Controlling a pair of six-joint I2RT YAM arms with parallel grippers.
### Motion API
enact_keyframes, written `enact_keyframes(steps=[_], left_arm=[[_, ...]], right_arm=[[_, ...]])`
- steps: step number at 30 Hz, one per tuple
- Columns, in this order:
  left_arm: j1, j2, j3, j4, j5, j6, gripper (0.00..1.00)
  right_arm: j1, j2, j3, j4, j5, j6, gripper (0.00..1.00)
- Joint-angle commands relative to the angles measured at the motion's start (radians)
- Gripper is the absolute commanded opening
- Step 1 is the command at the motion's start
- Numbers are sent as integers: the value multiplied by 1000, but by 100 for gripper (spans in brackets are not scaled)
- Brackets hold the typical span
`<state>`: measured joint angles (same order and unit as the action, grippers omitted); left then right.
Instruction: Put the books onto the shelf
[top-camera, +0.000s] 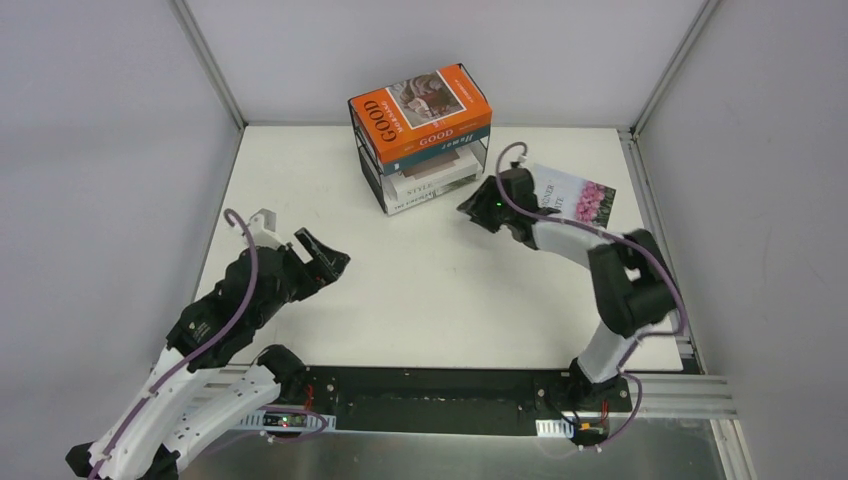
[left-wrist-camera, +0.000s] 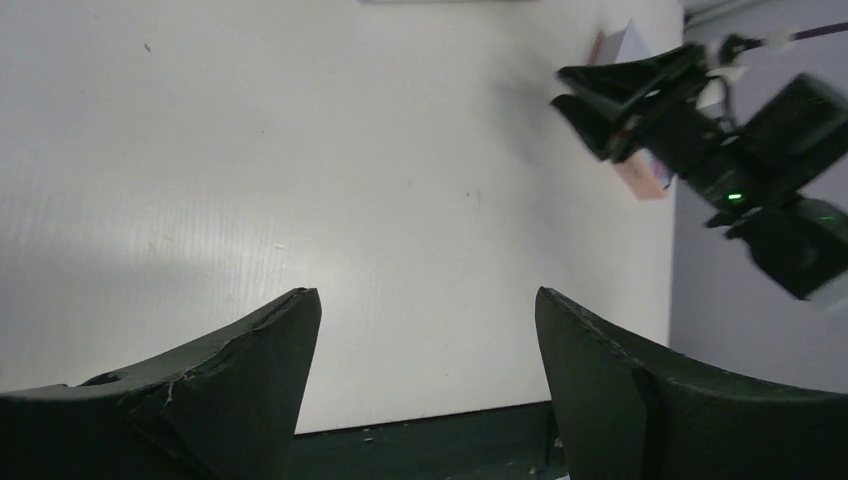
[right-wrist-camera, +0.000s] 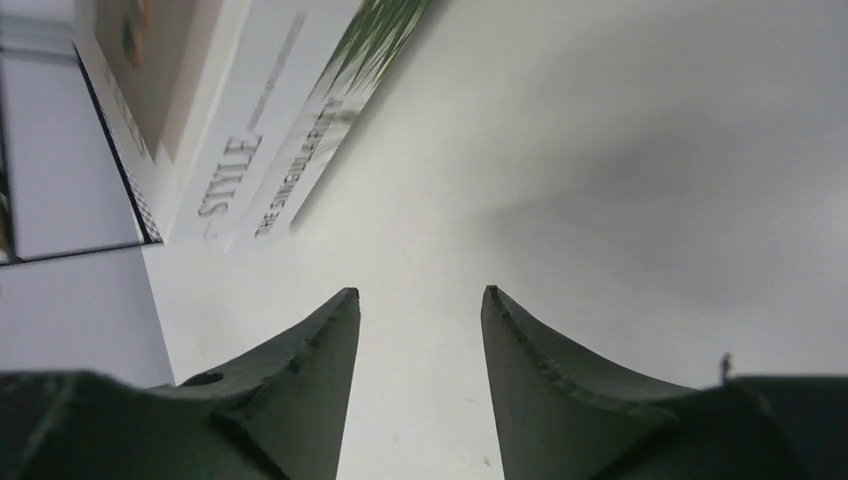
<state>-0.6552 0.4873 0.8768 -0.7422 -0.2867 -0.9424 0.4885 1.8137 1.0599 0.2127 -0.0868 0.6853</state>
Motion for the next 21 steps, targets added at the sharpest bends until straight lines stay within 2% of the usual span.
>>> enact_keyframes(steps=[1, 4, 8, 14, 21], left_arm=[[-7, 168, 41, 39, 150, 166, 83], [-9, 298, 65, 70, 239, 196, 85], [-13, 362, 72, 153, 285, 215, 85], [-14, 347, 85, 183, 285, 223, 85], [-14, 220, 10, 180, 285, 182, 85]], right_arm=[[-152, -303, -149, -37, 140, -105, 56], [-296, -408, -204, -128, 186, -140, 64], [-460, -396, -118, -258, 183, -156, 68], [-576, -181, 156, -353, 167, -138, 66], [-604, 192, 612, -547, 175, -122, 66]])
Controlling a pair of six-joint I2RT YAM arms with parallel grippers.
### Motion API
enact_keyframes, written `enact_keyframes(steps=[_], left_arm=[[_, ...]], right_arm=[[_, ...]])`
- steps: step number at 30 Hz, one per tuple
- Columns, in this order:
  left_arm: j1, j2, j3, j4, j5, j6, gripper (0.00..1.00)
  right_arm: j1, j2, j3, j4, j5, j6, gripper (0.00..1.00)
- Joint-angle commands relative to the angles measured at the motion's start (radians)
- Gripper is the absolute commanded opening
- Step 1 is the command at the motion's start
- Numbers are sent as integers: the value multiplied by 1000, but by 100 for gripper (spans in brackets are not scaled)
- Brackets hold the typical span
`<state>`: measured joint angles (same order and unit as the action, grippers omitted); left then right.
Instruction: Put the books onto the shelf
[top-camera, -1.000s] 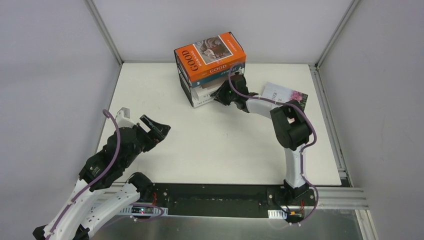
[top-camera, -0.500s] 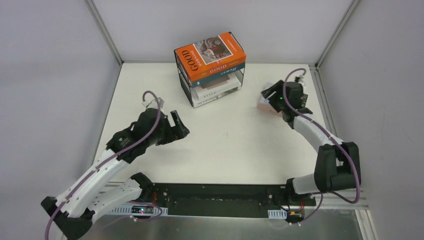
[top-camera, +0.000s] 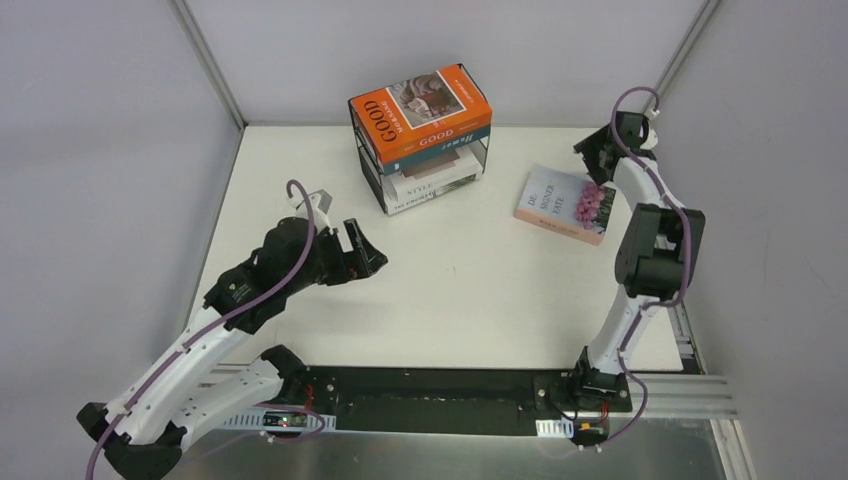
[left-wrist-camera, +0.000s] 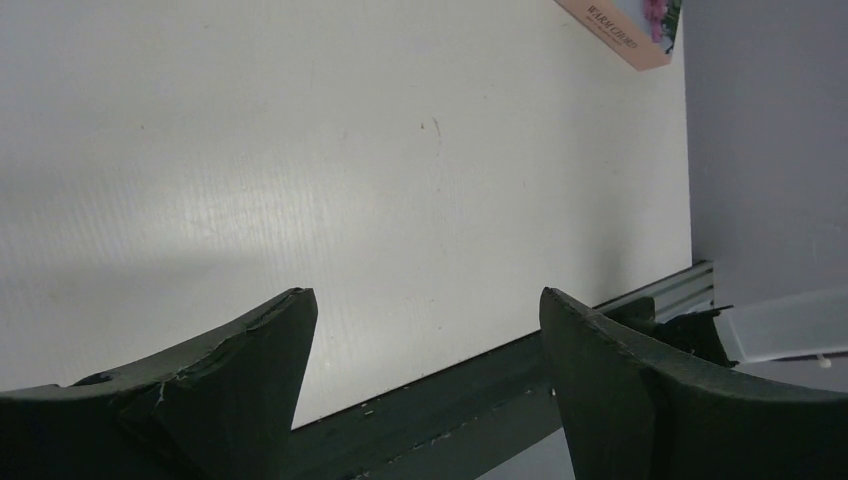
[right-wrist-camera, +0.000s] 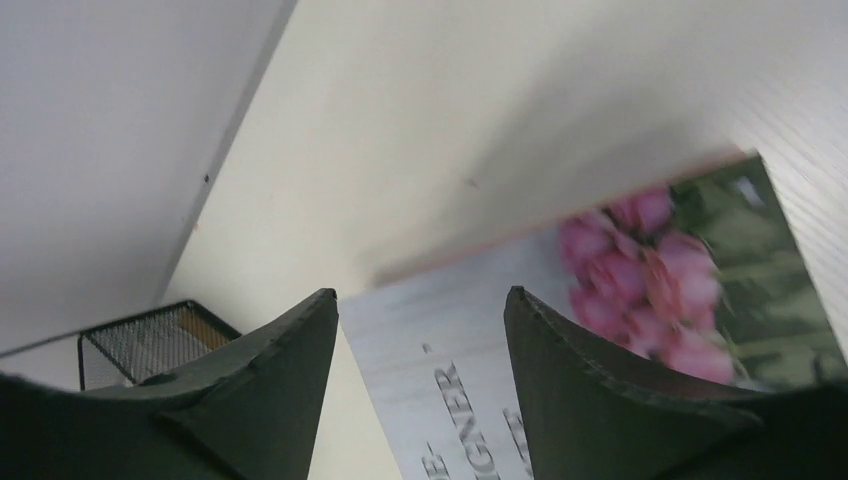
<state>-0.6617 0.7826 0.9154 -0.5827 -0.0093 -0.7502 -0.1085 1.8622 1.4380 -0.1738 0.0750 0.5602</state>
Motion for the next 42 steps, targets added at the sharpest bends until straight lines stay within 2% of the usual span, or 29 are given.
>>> enact_keyframes(steps=[1, 4, 10, 13, 20, 26, 33, 39, 42], left_arm=[[-7, -91, -38, 17, 8, -14, 85], [-7, -120, -48, -5, -1, -18, 85], [-7, -110, -35, -69, -53, -33, 92], [-7, -99, -32, -71, -50, -25, 92], [-7, -49, -33, -70, -37, -21, 93], [-7, -4, -20, -57, -28, -5, 94], [-7, 43, -44, 8, -1, -16, 93], [-7, 58, -54, 29, 8, -23, 93], [-7, 76, -54, 36, 8, -27, 93]], right_arm=[[-7, 190, 290, -197, 12, 11, 66], [-5, 288, 417, -276, 6, 36, 68], [-3, 387, 514, -369, -63, 34, 73], [10, 347, 439, -352, -133, 4, 73], [72, 151, 81, -251, -324, -54, 72], [225, -47, -146, -239, -373, -125, 72], [426, -144, -280, -194, -474, -137, 71], [573, -145, -216, -301, -519, -231, 71], [576, -221, -210, -354, -427, -259, 70]])
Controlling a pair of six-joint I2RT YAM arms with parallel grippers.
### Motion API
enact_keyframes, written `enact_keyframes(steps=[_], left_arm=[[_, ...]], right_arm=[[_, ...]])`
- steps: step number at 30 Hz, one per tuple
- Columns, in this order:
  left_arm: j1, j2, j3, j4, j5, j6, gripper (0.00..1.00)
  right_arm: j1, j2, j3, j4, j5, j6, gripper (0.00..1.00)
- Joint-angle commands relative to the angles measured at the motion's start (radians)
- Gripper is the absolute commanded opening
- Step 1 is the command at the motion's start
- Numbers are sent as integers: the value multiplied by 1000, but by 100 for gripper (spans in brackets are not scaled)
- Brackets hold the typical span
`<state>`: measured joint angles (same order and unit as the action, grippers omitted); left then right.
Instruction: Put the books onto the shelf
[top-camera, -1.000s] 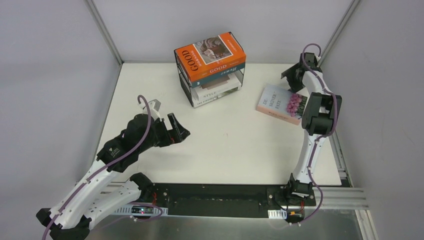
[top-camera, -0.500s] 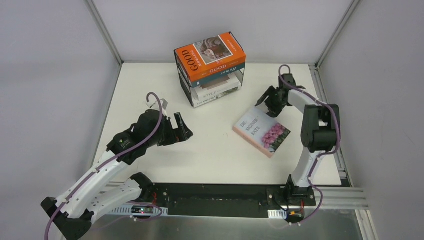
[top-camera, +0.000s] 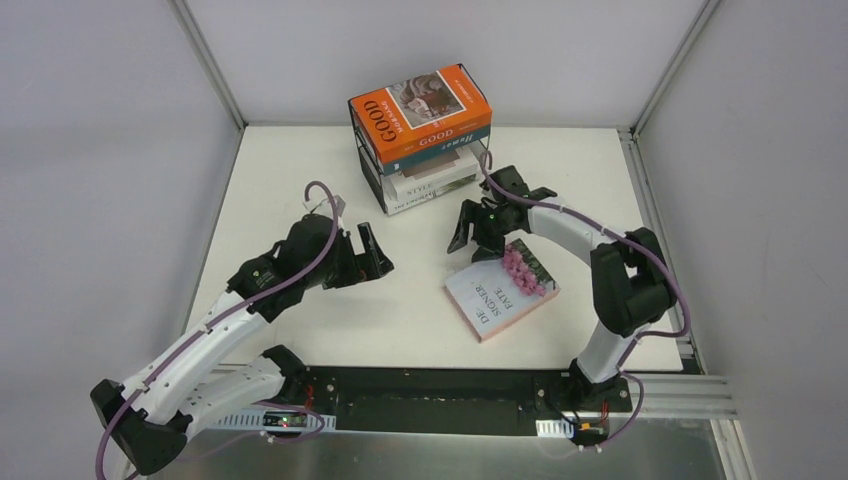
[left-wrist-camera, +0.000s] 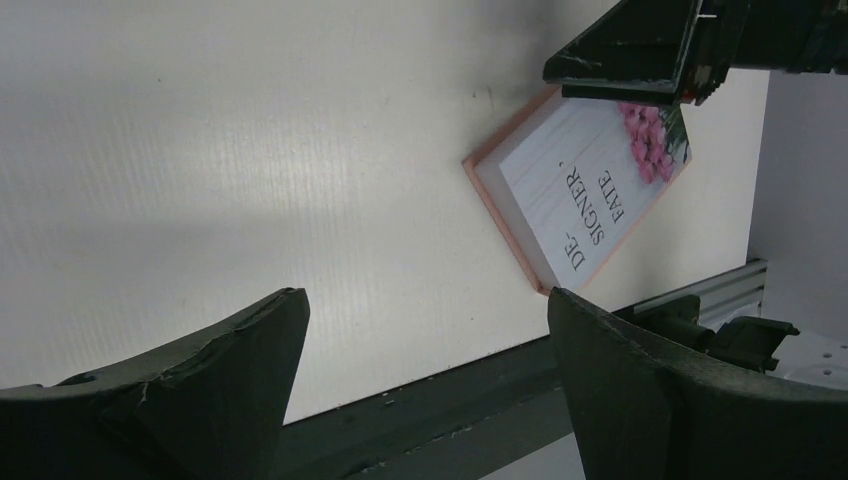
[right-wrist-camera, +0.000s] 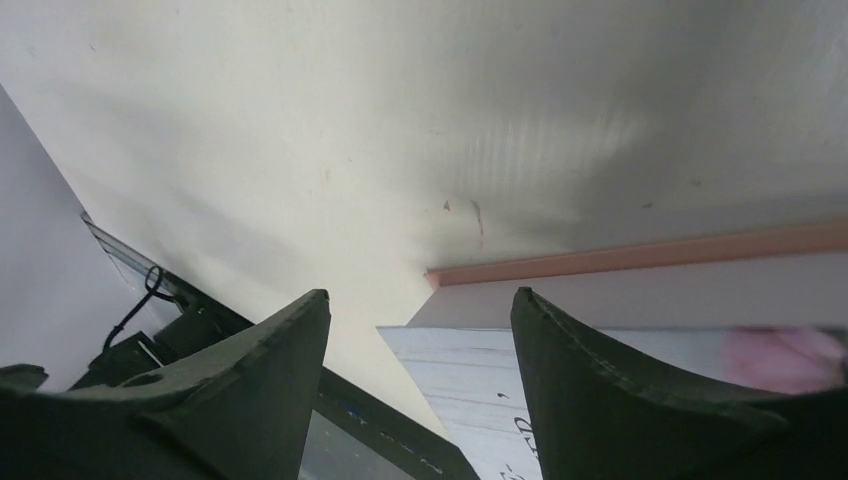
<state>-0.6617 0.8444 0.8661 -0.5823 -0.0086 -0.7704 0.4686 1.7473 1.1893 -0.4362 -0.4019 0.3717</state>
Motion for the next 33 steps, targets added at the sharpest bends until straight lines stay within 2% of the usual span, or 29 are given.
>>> enact_keyframes(steps=[1, 5, 7, 10, 12, 16, 20, 27, 31, 33], left_arm=[[-8, 26, -6, 38, 7, -7, 93], [-32, 93, -4, 80, 40, -13, 93], [-71, 148, 9, 107, 23, -7, 94], [-154, 249, 48, 141, -48, 12, 94], [-199, 324, 83, 179, -73, 32, 95], [-213, 492, 152, 242, 84, 15, 94], [-219, 620, 142, 383, 200, -34, 84], [-218, 751, 42, 710, 276, -128, 67], [-218, 818, 0, 857, 373, -140, 61], [-218, 827, -15, 868, 390, -133, 58]], right_arm=[[-5, -150, 29, -105, 130, -78, 70], [-81, -373, -98, -73, 438, -27, 71], [-187, -490, -197, -42, 478, 45, 75], [-362, -599, -342, -16, 428, 131, 77], [-413, -652, -423, -7, 413, 144, 77], [-420, -699, -498, -22, 341, 135, 78], [-420, -694, -578, 14, 198, 139, 78], [-413, -727, -728, 191, -37, 231, 77], [-392, -746, -776, 270, -83, 300, 77], [-384, -747, -789, 299, -104, 335, 77]])
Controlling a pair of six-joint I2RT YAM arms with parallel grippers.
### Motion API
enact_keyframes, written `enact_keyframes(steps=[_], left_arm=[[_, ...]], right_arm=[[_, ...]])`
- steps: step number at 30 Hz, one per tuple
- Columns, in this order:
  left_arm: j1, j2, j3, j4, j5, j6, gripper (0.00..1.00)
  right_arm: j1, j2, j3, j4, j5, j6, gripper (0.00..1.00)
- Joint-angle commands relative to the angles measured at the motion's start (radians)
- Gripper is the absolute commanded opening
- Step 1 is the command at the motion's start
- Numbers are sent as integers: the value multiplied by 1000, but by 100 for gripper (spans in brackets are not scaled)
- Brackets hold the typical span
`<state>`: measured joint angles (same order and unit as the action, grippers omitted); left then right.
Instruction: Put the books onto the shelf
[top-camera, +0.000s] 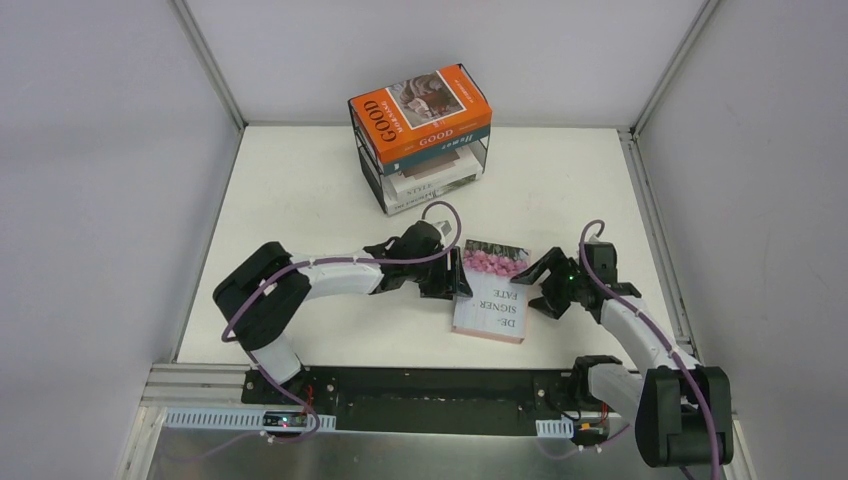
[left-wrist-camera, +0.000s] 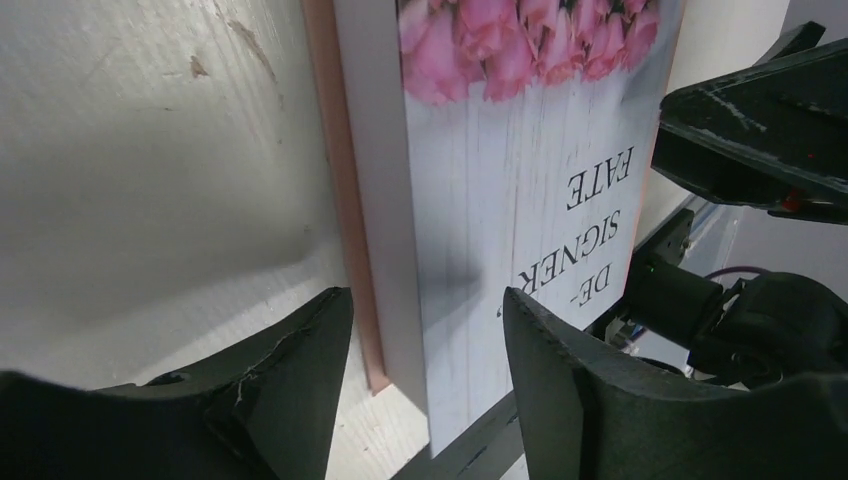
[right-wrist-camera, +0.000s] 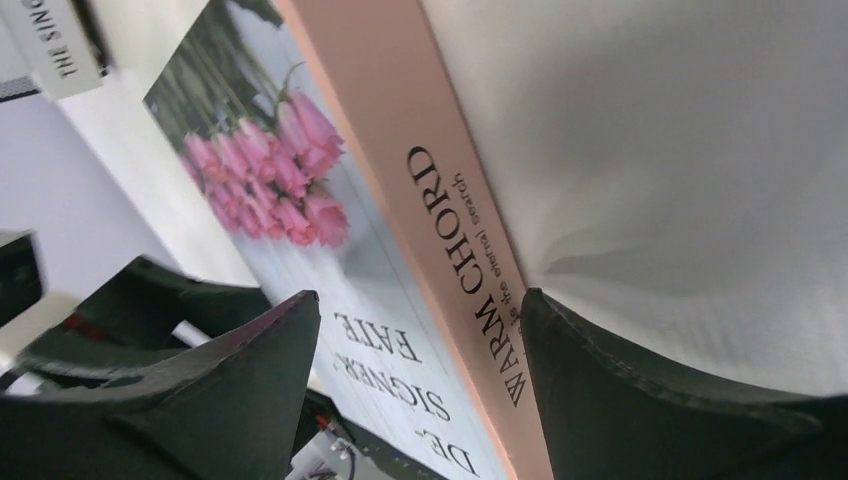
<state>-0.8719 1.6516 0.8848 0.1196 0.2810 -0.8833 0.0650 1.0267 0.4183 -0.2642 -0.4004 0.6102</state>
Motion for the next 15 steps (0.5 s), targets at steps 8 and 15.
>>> enact_keyframes(steps=[8, 15], left_arm=[[-7, -5, -83, 172, 83, -30, 38], [-6, -59, -60, 23, 5, 16, 0]], right_arm=[[54, 2, -42, 183, -104, 148, 77], [59, 25, -40, 185, -105, 140, 77]])
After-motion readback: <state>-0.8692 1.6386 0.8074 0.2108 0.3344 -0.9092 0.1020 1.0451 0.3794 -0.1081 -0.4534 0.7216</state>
